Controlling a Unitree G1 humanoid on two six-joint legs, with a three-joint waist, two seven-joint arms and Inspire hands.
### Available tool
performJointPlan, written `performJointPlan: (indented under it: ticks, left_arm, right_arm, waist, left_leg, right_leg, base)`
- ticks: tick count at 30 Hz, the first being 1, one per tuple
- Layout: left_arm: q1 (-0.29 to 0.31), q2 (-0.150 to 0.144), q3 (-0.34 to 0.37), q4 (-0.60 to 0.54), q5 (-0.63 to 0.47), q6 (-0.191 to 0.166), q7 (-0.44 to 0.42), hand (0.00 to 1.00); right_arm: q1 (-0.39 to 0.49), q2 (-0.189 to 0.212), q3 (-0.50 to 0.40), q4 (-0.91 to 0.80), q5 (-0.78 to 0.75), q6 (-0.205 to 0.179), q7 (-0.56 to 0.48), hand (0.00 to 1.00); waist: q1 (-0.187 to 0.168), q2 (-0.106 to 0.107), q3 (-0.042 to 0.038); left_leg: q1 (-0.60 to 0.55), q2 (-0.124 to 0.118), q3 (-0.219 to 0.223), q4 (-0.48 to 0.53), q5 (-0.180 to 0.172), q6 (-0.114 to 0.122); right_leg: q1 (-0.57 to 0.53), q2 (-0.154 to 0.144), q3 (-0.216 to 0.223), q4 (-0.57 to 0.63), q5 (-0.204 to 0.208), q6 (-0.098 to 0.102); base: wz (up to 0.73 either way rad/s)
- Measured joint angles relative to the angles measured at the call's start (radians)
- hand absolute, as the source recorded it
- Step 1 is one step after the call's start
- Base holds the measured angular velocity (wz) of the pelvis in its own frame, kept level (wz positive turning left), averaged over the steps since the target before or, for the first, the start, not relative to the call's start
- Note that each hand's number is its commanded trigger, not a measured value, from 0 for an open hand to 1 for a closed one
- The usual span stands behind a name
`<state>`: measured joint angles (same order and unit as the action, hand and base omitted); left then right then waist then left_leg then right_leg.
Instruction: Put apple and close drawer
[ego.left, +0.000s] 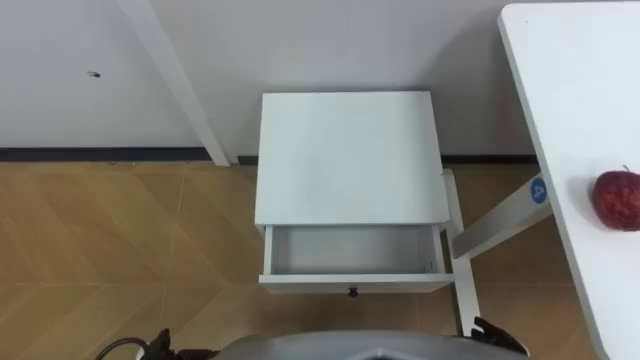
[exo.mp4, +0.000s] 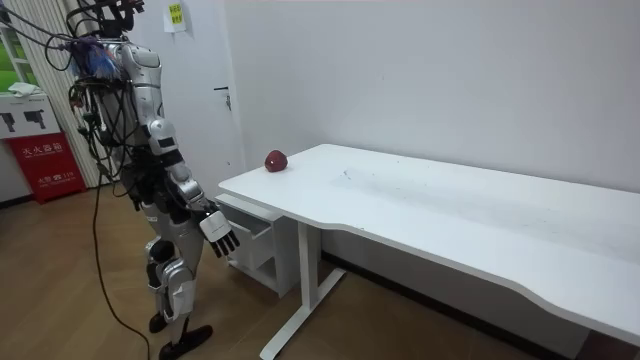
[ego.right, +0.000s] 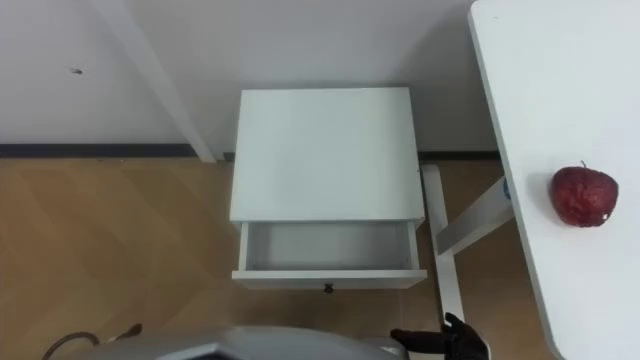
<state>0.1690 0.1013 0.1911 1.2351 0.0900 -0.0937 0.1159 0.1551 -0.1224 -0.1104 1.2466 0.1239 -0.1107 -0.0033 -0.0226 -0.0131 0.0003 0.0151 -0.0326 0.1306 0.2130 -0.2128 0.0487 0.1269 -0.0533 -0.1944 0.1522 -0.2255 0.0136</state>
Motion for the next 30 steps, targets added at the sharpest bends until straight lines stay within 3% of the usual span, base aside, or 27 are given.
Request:
performJointPlan:
  ticks: [8,15,21,26,30]
  left_arm:
    - [-0.001,0.0,0.0,0.003,0.0,0.0,-0.001,0.0]
    - [0.009,0.0,0.001,0.003,0.0,0.0,0.007,0.0]
    - [0.02,0.002,0.044,0.002,-0.003,0.0,0.021,0.0]
    - [0.046,0.005,0.056,0.003,-0.013,0.002,0.065,0.0]
    - [0.056,0.018,0.062,0.0,-0.013,0.016,0.075,0.0]
  right_arm:
    - [-0.015,0.0,0.001,0.014,-0.001,0.001,-0.012,0.0]
    - [-0.013,0.002,-0.017,0.042,0.087,0.003,-0.081,0.0]
    - [-0.014,0.001,-0.199,0.034,0.269,0.001,-0.175,0.0]
    - [-0.014,0.0,-0.369,-0.044,0.476,0.002,-0.311,0.0]
    - [-0.017,-0.004,-0.425,-0.099,0.527,0.0,-0.409,0.0]
  waist:
    - [0.002,-0.004,0.0054]
    - [0.001,-0.011,0.0032]
    - [-0.023,-0.016,-0.0025]
    - [-0.056,-0.027,-0.0023]
    - [-0.076,-0.03,-0.002]
  left_leg:
    - [0.005,0.001,0.004,-0.009,0.0,0.0]
    - [0.013,0.001,0.013,-0.011,0.0,0.0]
    - [0.018,0.0,0.011,-0.012,0.0,0.0]
    - [0.032,0.0,0.014,-0.015,0.0,0.0]
    - [0.022,0.002,0.018,-0.011,0.0,0.0]
  right_leg:
    - [0.001,0.0,0.004,0.002,0.0,0.0]
    - [-0.002,0.001,0.018,0.002,0.0,0.0]
    - [0.004,0.001,0.026,0.001,0.0,0.0]
    - [0.016,0.002,0.03,0.001,0.0,0.0]
    - [0.01,0.003,0.034,0.007,0.0,0.0]
  base:
    - [-0.01]
    - [-0.04]
    - [0.0]
    - [-0.02]
    - [-0.04]
